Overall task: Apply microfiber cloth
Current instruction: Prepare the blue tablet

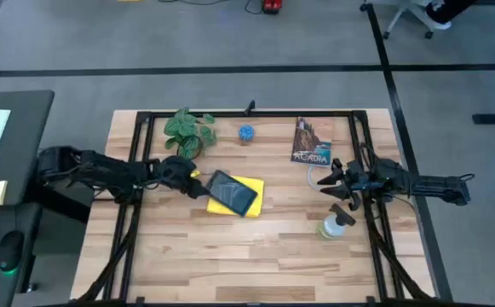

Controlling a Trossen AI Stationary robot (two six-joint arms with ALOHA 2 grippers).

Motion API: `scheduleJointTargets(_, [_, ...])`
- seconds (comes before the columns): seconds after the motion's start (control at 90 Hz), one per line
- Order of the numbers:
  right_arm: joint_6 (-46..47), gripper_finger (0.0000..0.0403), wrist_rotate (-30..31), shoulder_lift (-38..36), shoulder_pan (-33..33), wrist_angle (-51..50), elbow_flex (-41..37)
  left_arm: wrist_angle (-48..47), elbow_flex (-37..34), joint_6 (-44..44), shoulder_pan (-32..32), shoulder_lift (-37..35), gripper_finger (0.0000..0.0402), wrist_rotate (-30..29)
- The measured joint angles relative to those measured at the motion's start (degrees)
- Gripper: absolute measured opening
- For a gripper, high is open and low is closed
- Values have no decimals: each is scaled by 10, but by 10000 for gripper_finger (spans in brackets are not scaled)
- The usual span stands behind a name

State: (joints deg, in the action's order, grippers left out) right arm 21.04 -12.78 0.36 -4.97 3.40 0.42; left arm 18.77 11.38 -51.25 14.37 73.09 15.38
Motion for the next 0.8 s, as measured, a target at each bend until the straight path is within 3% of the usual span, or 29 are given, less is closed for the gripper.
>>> scheduleJointTargets(0.244, [0,127,0,0,0,0,0,15,47,9,0,61,249,44])
scheduleJointTargets(0.389, [0,127,0,0,0,0,0,19,71,25,-1,98,228,71])
scheduleJointTargets(0.633, [0,127,0,0,0,0,0,19,104,50,-12,146,144,78])
scheduleJointTargets(0.8, [0,127,0,0,0,0,0,15,129,97,-23,161,57,75])
